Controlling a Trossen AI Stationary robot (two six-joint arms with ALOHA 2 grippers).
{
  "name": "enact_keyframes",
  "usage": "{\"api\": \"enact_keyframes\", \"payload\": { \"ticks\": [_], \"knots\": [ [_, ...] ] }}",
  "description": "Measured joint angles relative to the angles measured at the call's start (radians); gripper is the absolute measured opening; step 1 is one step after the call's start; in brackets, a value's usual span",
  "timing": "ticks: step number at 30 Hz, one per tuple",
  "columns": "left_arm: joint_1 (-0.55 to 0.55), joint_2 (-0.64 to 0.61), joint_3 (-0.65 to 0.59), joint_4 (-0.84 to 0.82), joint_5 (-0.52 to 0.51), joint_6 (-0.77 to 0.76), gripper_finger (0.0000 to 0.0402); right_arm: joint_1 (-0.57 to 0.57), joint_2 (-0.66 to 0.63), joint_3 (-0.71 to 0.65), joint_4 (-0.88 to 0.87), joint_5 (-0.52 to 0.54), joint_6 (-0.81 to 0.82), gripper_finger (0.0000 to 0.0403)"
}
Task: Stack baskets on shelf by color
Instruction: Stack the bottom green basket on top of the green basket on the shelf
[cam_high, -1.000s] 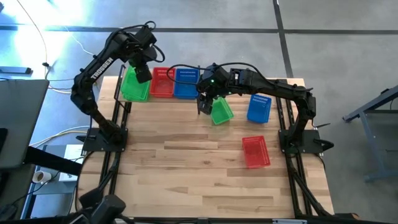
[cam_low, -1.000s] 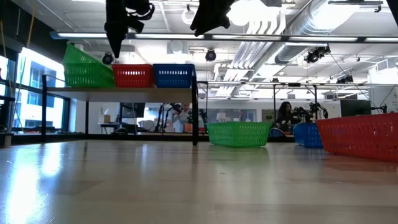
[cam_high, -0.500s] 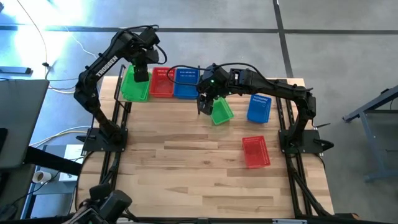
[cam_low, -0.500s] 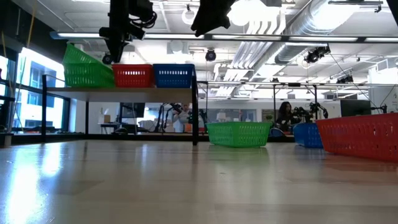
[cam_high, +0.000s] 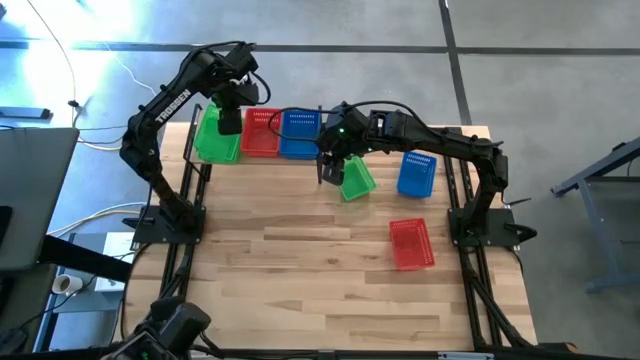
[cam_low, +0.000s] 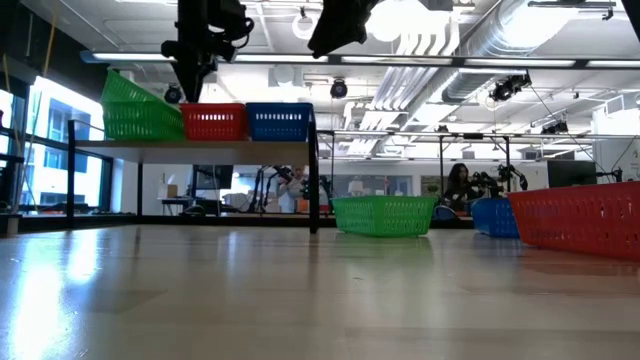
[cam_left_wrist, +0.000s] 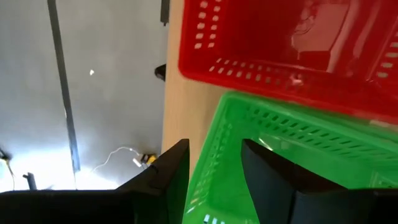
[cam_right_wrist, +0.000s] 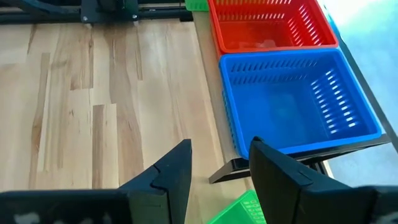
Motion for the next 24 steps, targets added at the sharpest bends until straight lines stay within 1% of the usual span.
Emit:
{"api": "enact_keyframes", "payload": {
  "ticks": [7,12,19,22,24],
  "knots": [
    [0.005,0.017,0.0,0.0,-0.02,-0.013,0.0135,0.0,0.0,0.0,0.0,0.0,-0.027,0.0146],
    [0.005,0.033,0.0,0.0,-0.066,-0.03,0.0135,0.0,0.0,0.0,0.001,0.0,-0.035,0.0146],
    [-0.002,0.04,0.0,0.0,-0.051,-0.037,0.0135,0.0,0.0,0.0,0.001,0.0,-0.043,0.0146],
    [-0.013,0.04,0.0,0.0,-0.076,-0.034,0.0135,0.0,0.0,0.0,0.001,0.0,-0.043,0.0146],
    [-0.017,0.041,0.0,0.0,-0.075,-0.036,0.0135,0.0,0.0,0.0,0.001,0.0,-0.043,0.0146]
  ]
}}
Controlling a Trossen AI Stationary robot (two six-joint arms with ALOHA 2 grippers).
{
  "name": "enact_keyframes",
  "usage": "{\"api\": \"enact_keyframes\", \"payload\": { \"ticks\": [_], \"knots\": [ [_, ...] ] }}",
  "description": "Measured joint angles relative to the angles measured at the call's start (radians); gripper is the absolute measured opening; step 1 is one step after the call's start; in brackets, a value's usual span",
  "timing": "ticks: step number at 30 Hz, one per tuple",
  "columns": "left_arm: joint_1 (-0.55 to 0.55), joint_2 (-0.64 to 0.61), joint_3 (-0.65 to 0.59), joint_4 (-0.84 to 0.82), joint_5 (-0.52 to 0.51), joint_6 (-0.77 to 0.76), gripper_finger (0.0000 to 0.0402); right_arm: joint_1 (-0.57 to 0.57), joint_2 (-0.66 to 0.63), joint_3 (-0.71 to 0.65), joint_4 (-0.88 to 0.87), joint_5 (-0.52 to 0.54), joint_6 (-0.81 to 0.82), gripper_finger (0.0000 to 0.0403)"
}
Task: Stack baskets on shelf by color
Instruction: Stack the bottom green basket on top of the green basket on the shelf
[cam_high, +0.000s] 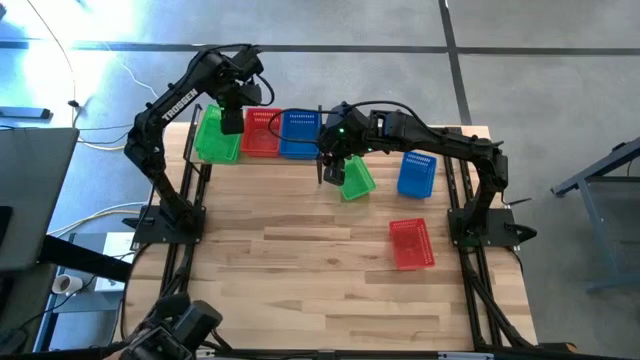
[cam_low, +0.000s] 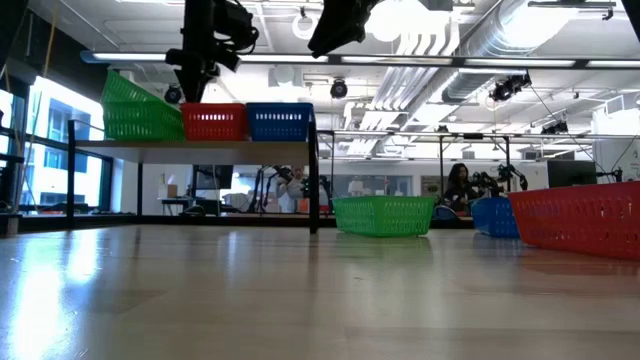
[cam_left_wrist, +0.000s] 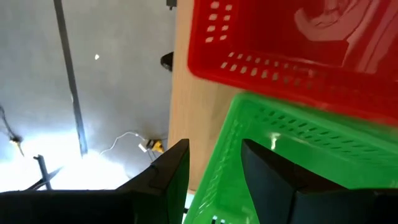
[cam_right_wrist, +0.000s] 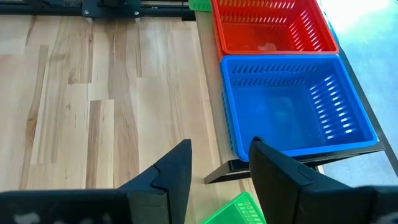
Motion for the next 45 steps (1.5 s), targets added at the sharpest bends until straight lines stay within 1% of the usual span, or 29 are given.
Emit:
{"api": "enact_keyframes", "payload": {
  "ticks": [4,5,8,9,15,19,34,43,45],
  "knots": [
    [-0.008,0.024,-0.01,0.0,0.008,-0.01,0.0135,0.0,0.0,0.0,0.0,0.0,0.004,0.0146],
    [-0.012,0.032,-0.019,0.0,-0.003,-0.012,0.0135,0.0,0.0,0.0,-0.001,0.0,0.007,0.0146],
    [-0.029,0.042,-0.056,0.0,-0.082,-0.017,0.0135,0.0,0.0,0.0,-0.01,0.0,0.009,0.0146],
    [-0.032,0.042,-0.066,0.0,-0.089,-0.013,0.0135,0.0,0.0,0.0,-0.012,0.0,0.01,0.0146],
    [-0.023,0.044,-0.079,0.0,-0.106,-0.017,0.0135,0.0,0.0,0.0,-0.015,-0.002,0.011,0.0146],
    [-0.016,0.068,-0.079,0.0,-0.105,-0.038,0.0129,0.0,0.0,0.0,-0.015,-0.002,0.011,0.0146],
    [-0.013,0.065,-0.079,0.0,-0.09,-0.036,0.0063,0.0,0.0,0.0,-0.026,-0.004,0.011,0.0146],
    [-0.019,0.063,-0.079,-0.003,-0.093,-0.031,0.0009,0.0,0.0,0.0,-0.038,-0.004,0.034,0.0146],
    [-0.019,0.062,-0.079,-0.003,-0.095,-0.027,0.0006,0.0,0.0,0.0,-0.037,-0.004,0.034,0.0146]
  ]
}}
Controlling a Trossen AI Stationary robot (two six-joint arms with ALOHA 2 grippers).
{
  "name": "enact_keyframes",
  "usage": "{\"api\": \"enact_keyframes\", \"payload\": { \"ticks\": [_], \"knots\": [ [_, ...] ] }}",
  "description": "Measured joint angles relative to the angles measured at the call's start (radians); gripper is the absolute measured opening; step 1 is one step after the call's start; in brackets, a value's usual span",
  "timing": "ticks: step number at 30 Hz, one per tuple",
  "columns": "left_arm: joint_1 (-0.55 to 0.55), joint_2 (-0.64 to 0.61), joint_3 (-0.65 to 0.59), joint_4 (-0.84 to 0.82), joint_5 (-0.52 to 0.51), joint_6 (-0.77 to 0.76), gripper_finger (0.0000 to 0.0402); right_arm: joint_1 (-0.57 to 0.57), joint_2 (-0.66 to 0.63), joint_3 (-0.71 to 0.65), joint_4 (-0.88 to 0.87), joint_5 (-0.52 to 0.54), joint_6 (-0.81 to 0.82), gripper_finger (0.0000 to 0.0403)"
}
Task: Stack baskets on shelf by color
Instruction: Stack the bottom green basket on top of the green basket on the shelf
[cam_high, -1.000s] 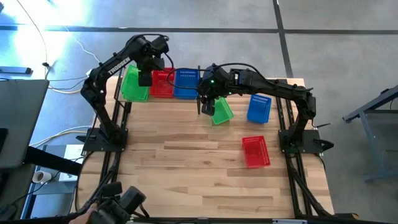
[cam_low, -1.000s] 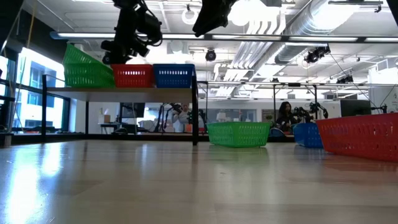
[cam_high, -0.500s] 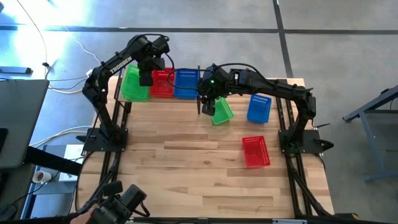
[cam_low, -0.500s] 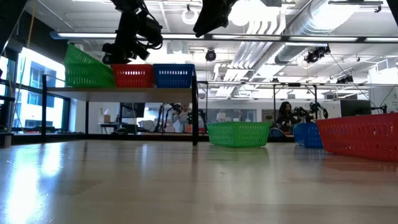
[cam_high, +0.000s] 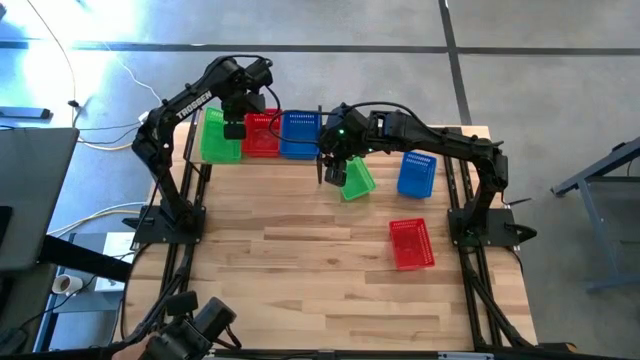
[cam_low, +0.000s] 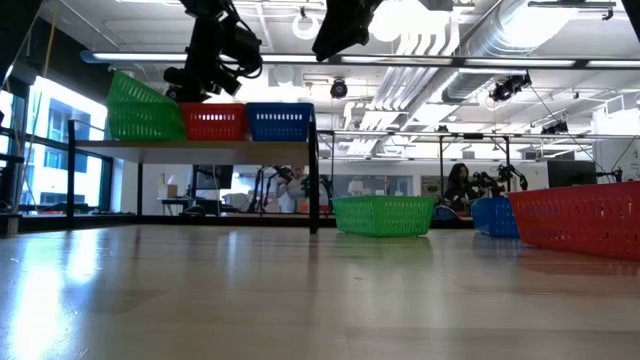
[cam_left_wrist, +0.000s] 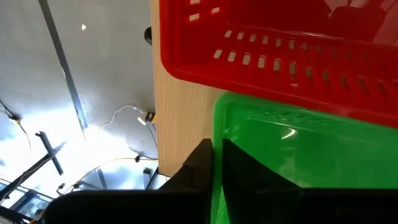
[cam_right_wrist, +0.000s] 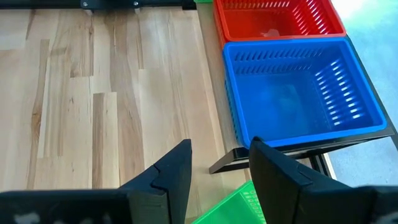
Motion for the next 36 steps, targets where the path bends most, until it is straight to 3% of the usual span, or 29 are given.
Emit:
{"api": "enact_keyframes", "payload": {
  "ticks": [22,30,36],
  "knots": [
    [-0.02,-0.039,0.0,0.004,0.034,0.048,0.0001,0.0,0.0,0.0,-0.007,0.0,0.0,0.0146],
    [-0.02,-0.039,0.001,0.004,-0.062,0.044,0.0001,0.0,0.0,0.0,-0.014,0.0,0.0,0.0146],
    [-0.019,-0.039,0.064,0.004,-0.01,0.047,0.0,0.0,0.0,0.0,-0.014,0.0,0.0,0.0146]
  ]
}}
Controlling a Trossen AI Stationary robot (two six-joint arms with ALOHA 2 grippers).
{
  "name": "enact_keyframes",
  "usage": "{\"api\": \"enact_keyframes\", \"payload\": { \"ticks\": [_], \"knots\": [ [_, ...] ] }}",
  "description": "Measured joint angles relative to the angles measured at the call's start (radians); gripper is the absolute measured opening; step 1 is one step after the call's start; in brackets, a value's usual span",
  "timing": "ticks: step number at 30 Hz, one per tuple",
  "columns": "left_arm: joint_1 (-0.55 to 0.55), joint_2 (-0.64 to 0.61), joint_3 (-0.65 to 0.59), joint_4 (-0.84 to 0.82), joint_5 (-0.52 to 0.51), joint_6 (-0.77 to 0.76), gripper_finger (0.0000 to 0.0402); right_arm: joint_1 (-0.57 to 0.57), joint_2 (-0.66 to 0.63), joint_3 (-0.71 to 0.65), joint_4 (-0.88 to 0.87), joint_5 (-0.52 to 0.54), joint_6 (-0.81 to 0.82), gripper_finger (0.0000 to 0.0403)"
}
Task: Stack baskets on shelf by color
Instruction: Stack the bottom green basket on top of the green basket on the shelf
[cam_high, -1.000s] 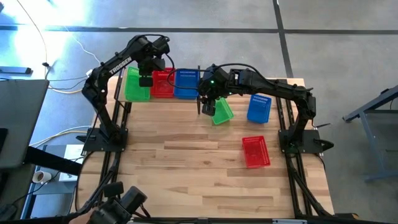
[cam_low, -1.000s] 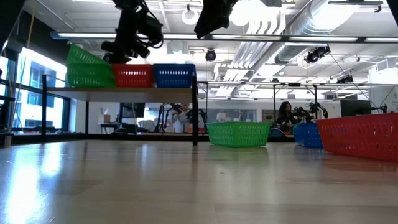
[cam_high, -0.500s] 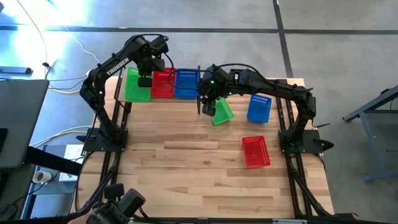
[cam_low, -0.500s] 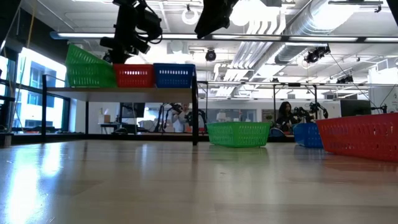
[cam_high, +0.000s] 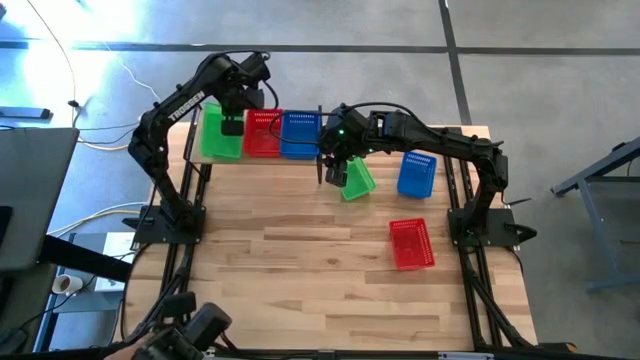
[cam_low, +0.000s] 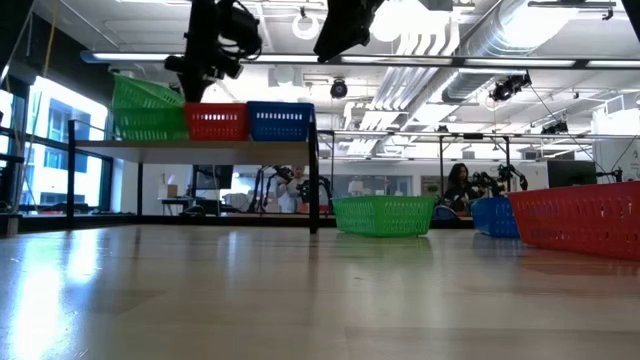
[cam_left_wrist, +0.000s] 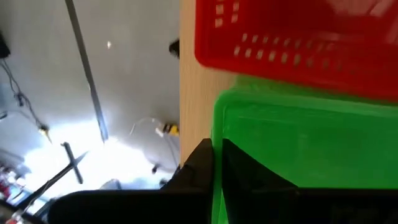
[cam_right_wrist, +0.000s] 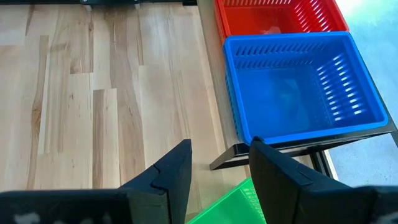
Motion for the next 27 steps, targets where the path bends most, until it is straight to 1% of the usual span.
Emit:
{"api": "enact_keyframes", "payload": {
  "ticks": [5,9,14,20,27],
  "knots": [
    [0.003,0.0,0.057,0.001,0.07,0.0,0.0,0.0,0.0,0.0,0.0,0.0,0.011,0.0146],
    [0.004,-0.001,0.061,0.001,0.087,0.002,0.0,0.0,0.0,0.0,0.0,0.0,0.023,0.0146],
    [0.02,-0.001,0.061,0.0,0.152,0.005,0.0,0.0,0.0,0.0,0.0,0.0,0.024,0.0146],
    [0.024,-0.001,0.061,0.003,0.166,-0.006,0.0003,0.001,0.0,0.0,-0.001,0.0,0.03,0.0146],
    [0.024,-0.001,0.061,0.005,0.162,-0.008,0.0024,0.001,0.0,0.0,-0.001,0.0,0.03,0.0146]
  ]
}}
